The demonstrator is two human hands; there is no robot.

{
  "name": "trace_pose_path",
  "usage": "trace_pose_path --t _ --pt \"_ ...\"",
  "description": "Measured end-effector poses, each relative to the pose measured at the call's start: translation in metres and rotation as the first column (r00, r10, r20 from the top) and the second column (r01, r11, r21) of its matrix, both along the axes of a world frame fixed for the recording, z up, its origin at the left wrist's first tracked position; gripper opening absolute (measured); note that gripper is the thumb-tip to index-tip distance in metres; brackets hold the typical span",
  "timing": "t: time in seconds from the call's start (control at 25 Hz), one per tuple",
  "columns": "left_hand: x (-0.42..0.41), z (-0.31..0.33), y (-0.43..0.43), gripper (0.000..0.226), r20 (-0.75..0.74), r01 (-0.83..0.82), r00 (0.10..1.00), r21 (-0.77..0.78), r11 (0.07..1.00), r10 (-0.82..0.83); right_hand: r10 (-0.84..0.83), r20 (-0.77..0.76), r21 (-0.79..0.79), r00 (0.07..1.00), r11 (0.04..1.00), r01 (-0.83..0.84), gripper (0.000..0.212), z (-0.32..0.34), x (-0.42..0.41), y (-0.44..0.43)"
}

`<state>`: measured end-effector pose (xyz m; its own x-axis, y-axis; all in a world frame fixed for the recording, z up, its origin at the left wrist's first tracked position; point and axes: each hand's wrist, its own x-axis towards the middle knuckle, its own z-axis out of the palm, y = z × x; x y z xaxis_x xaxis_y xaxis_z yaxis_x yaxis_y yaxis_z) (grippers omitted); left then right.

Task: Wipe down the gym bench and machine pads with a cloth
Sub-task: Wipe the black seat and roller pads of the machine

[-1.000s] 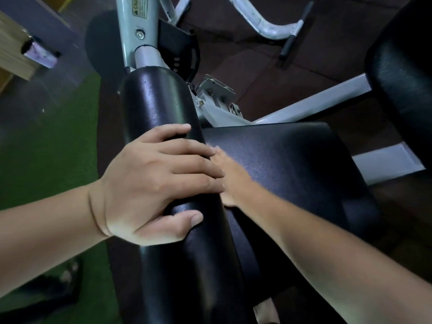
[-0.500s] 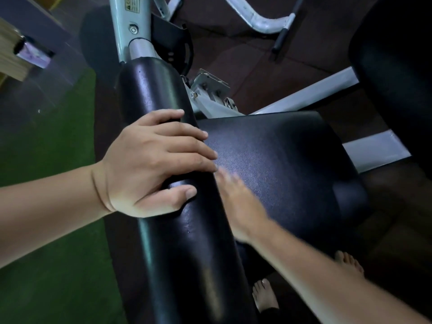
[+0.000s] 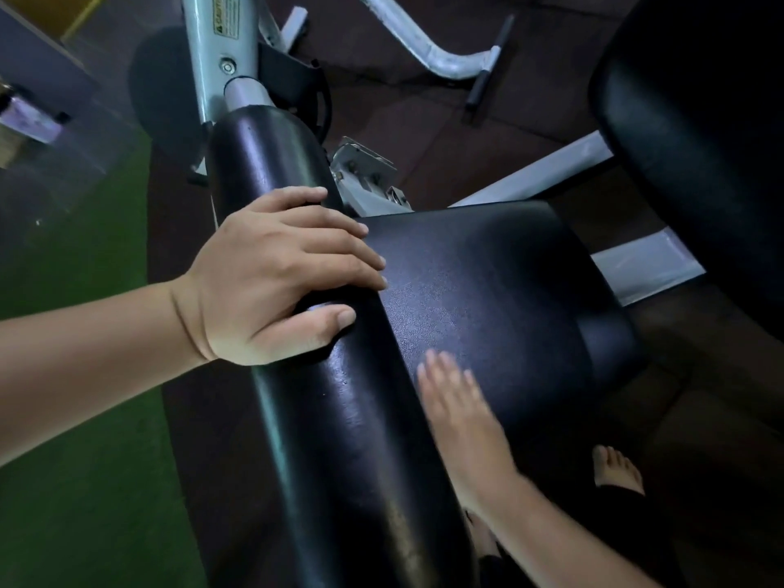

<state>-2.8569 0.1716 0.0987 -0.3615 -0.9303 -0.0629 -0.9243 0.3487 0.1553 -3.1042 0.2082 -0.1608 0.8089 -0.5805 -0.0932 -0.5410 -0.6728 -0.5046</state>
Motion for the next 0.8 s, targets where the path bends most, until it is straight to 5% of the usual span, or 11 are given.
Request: trace_pose_path --t 0.12,0.24,0.32,0.52,0.68,0.8 --pt "0.001 0.000 0.000 0.044 -0.004 0.004 1.000 0.000 1.000 -0.004 0.115 -0.021 -0.056 0.993 0.992 -0.116 0.065 -0.016 -0.057 -0.020" --pt "0.002 0.000 0.000 0.044 -0.013 0.001 1.000 -0.011 1.000 -0.001 -0.289 -0.169 0.051 0.942 0.952 0.301 0.075 -0.048 -0.075 -0.110" --pt "0.001 -0.001 0.000 0.043 -0.013 0.001 1.000 -0.013 1.000 -0.001 -0.386 -0.218 0.129 0.896 0.899 0.418 0.083 -0.044 -0.036 -0.130" --pt "0.002 0.001 0.000 0.043 -0.010 -0.011 1.000 0.005 1.000 0.011 -0.053 -0.123 0.155 0.991 0.985 0.071 0.075 -0.011 0.009 -0.070" --pt "0.002 0.000 0.001 0.043 -0.020 -0.021 1.000 0.010 1.000 0.021 -0.198 -0.247 0.178 0.948 0.953 0.245 0.075 -0.023 -0.032 -0.136" --pt "0.001 0.005 -0.002 0.042 0.039 -0.040 0.999 0.054 0.998 0.038 -0.138 -0.230 0.327 0.963 0.921 0.210 0.066 -0.008 -0.037 -0.164"
